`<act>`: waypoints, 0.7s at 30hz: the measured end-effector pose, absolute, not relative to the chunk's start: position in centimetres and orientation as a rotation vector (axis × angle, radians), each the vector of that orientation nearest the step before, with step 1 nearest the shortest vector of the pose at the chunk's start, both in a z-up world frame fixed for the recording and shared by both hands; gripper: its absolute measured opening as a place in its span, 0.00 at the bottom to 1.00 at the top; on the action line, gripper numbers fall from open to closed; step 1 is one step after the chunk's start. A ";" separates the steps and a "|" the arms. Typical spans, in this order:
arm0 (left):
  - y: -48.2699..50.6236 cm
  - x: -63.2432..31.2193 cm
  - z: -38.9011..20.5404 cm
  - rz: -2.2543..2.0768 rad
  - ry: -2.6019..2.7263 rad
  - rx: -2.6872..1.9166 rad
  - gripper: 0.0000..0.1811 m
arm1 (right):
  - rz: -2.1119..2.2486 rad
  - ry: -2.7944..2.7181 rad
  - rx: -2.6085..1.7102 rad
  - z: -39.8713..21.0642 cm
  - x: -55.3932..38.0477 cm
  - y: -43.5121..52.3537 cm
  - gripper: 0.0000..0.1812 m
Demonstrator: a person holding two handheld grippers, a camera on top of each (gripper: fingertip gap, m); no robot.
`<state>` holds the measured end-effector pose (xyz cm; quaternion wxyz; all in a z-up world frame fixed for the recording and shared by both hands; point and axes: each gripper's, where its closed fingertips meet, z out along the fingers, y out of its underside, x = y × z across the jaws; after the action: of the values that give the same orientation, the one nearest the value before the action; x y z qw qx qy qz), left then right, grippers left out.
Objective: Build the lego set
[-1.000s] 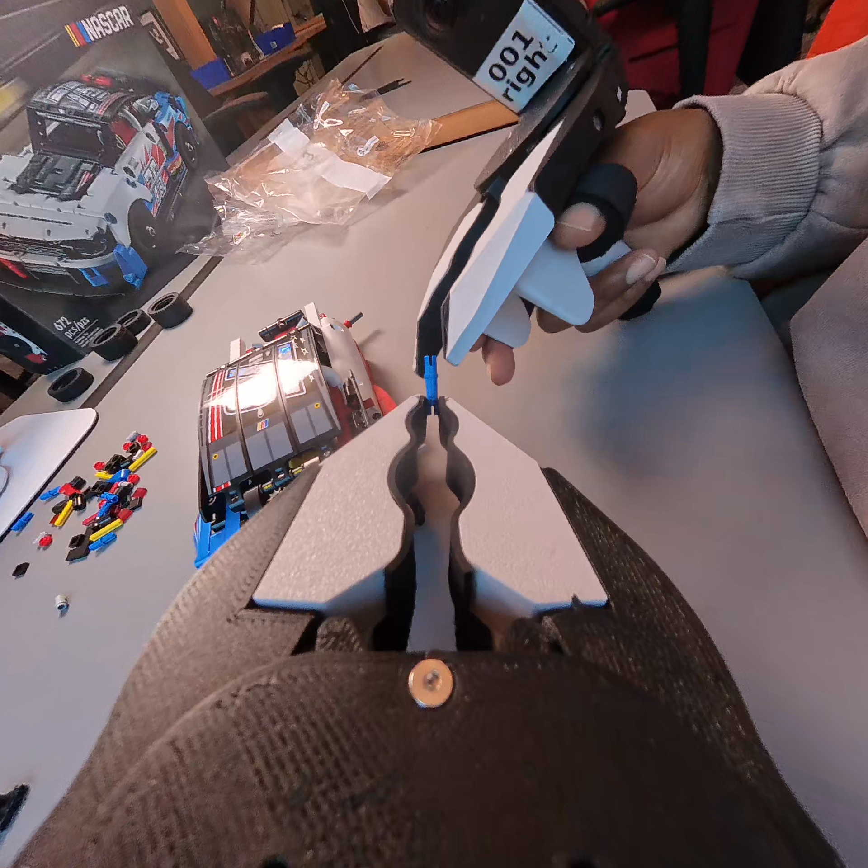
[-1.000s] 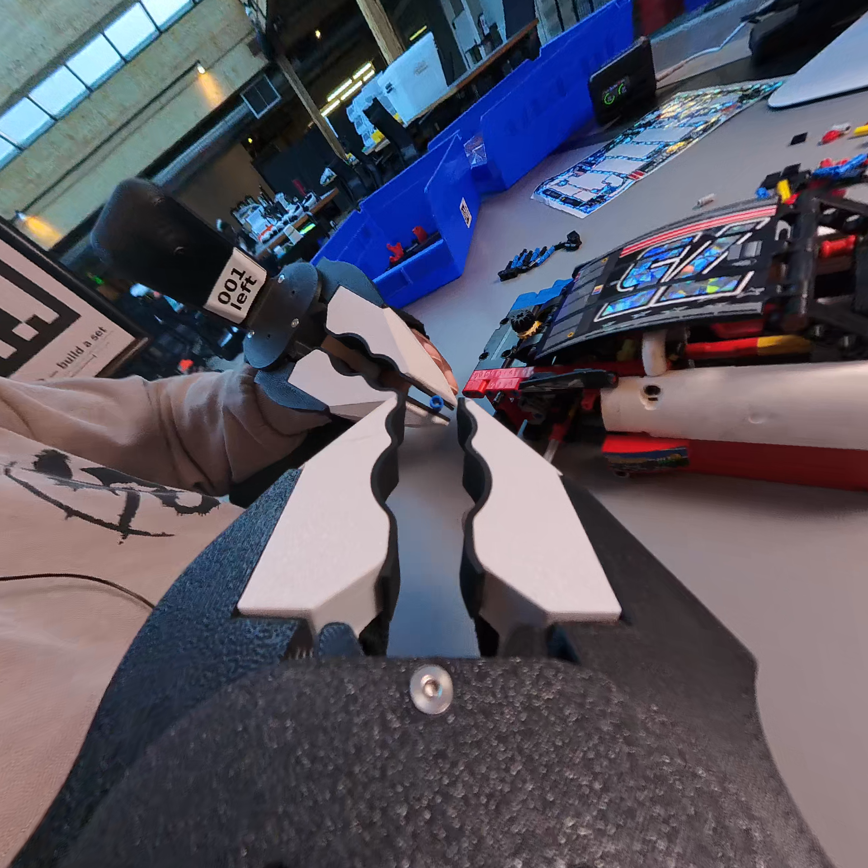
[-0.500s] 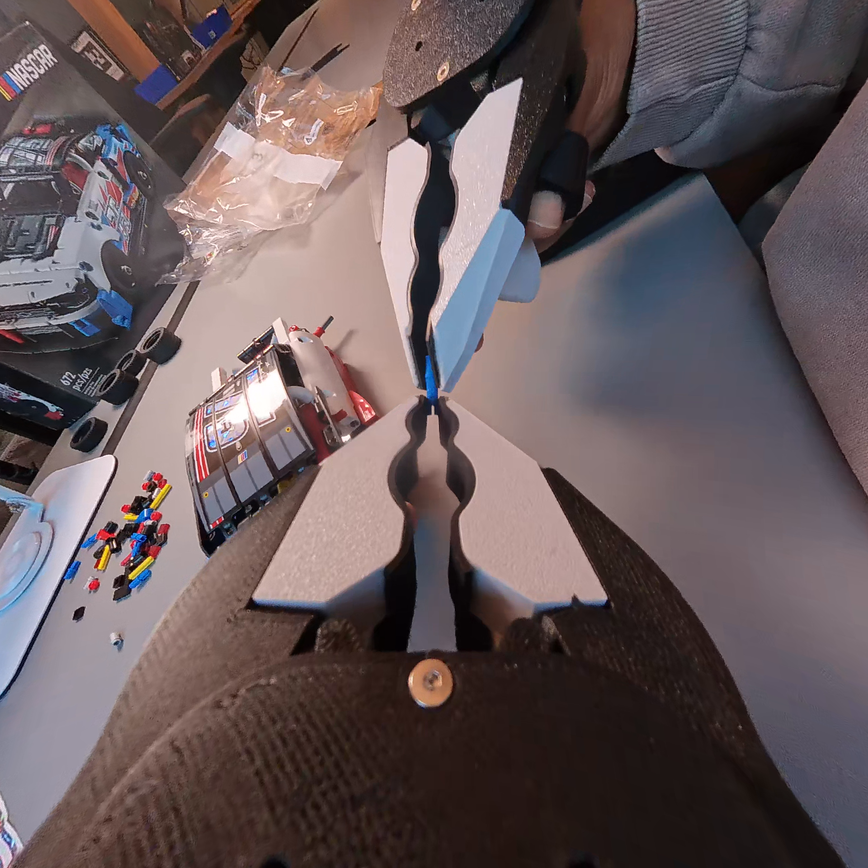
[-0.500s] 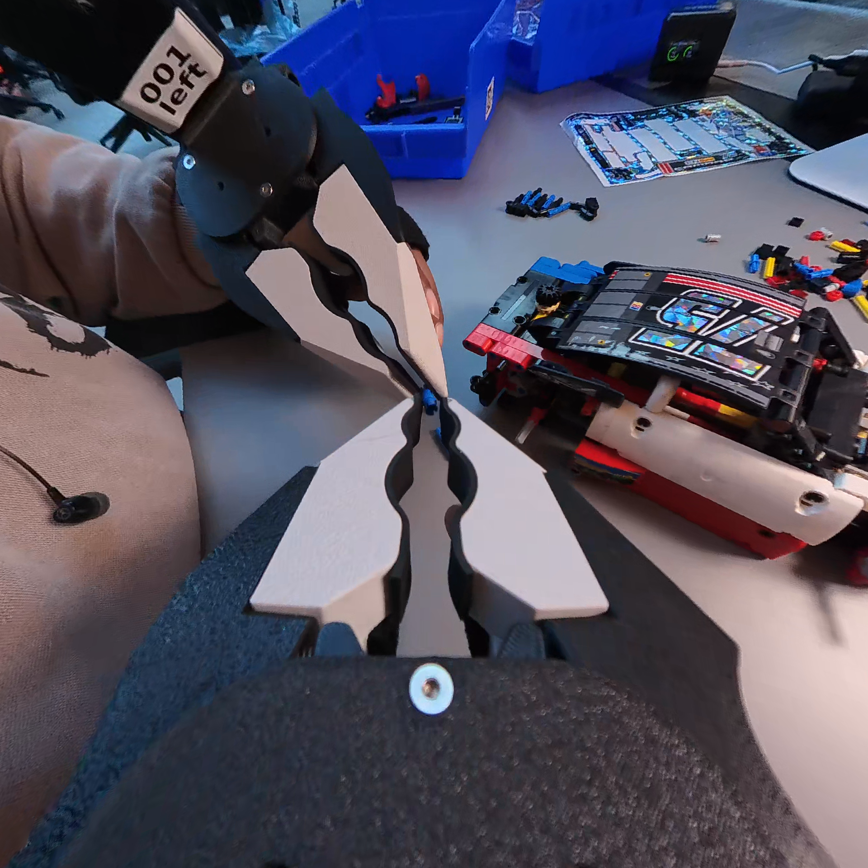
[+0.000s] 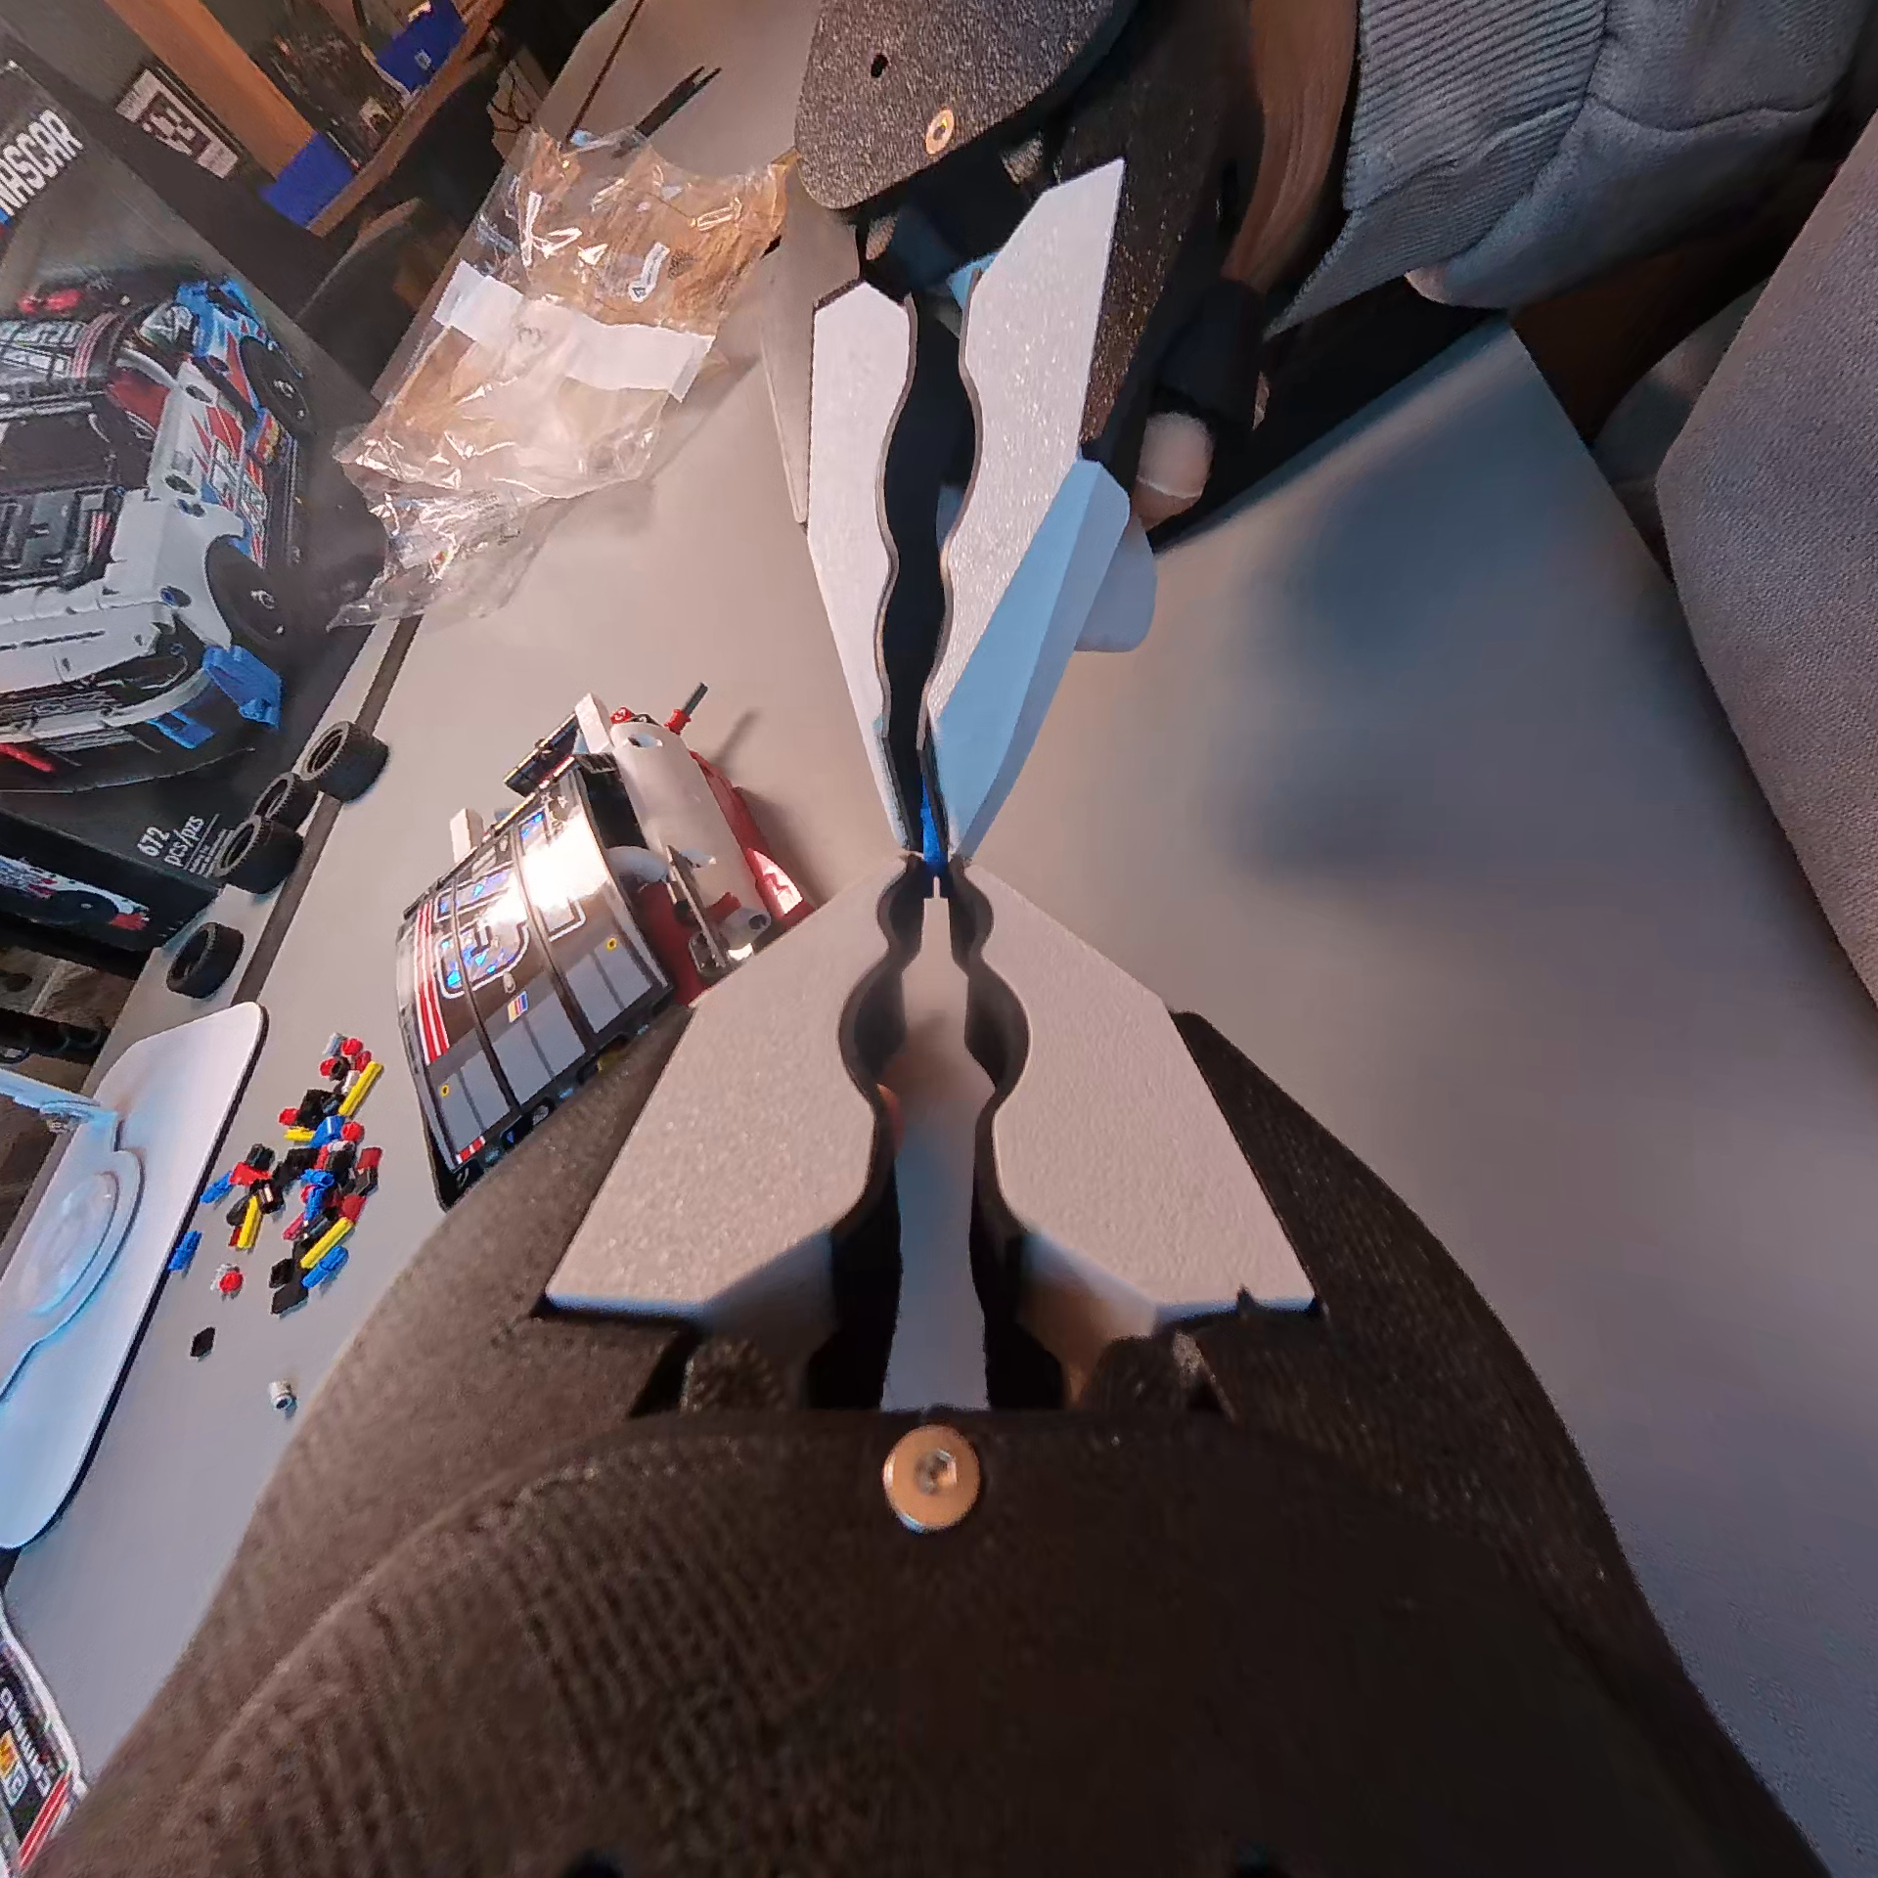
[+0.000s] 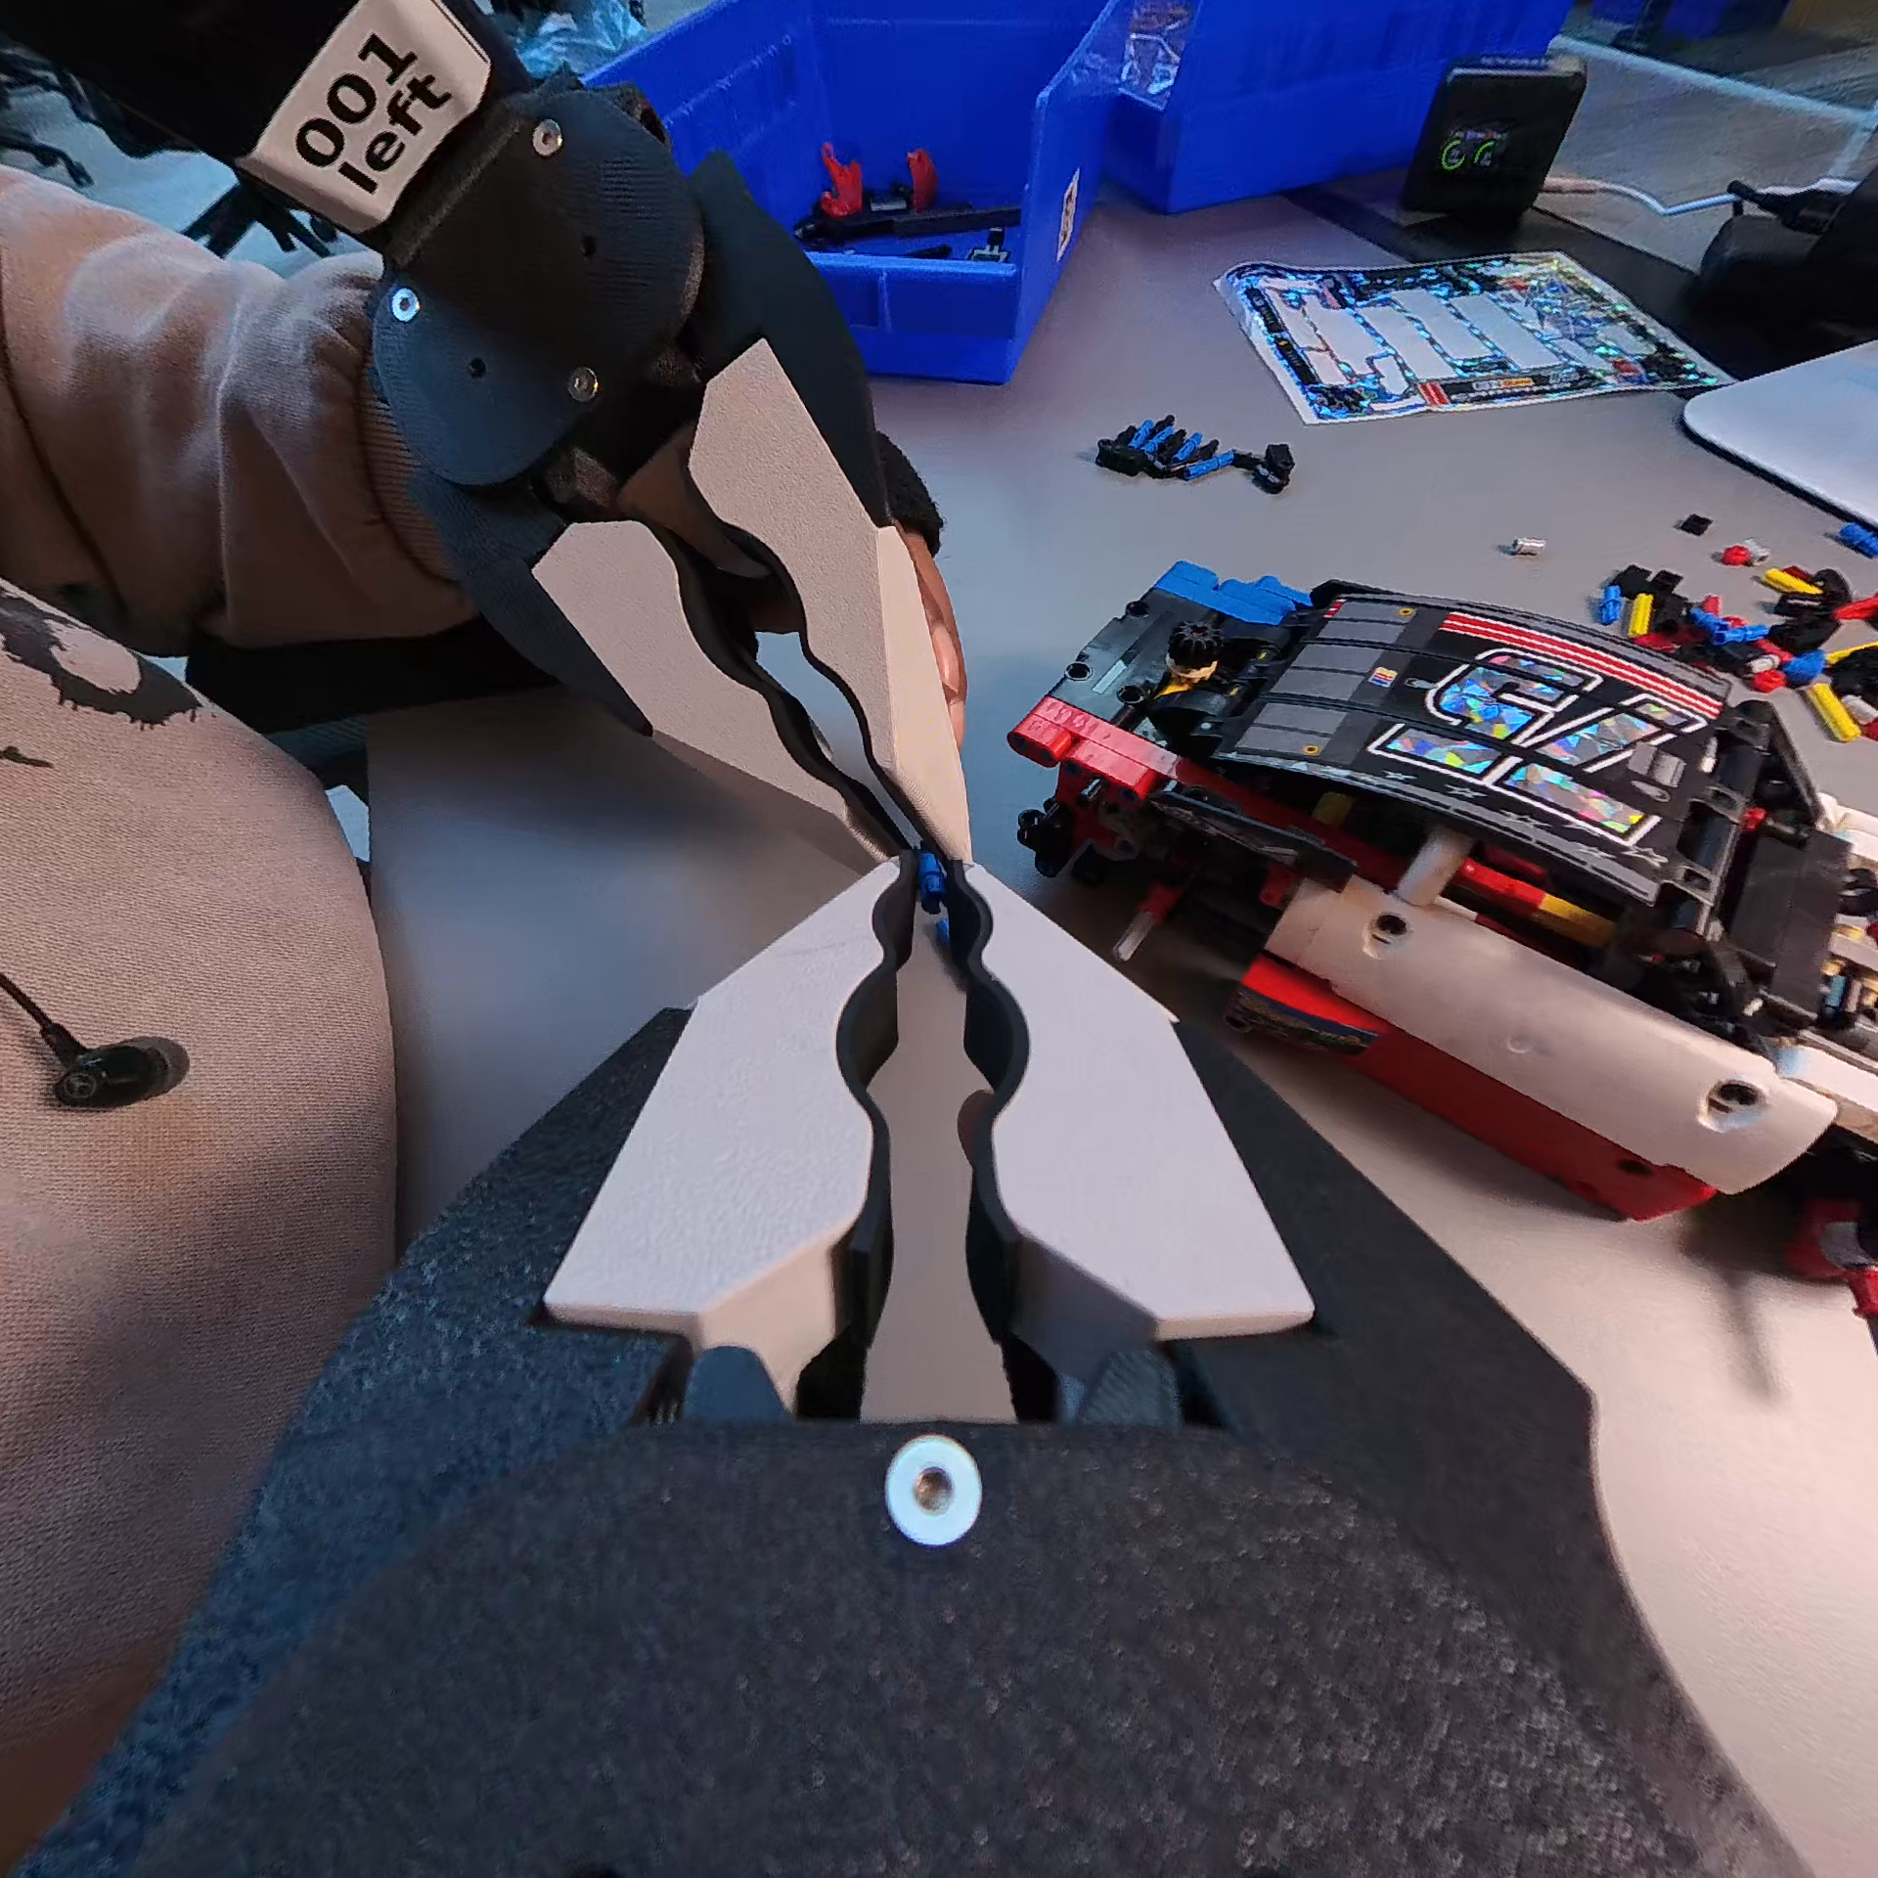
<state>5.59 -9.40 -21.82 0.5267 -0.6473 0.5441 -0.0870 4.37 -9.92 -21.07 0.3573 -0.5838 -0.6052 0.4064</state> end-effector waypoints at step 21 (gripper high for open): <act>2.9 2.7 -22.4 -0.269 1.016 -2.239 0.57 | 0.724 -1.246 -1.713 -21.9 10.9 4.2 0.01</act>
<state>2.67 2.95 -22.39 0.3280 -0.8552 0.3881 -0.1027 10.86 4.21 -21.94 0.4365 -0.6885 -0.5008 0.2911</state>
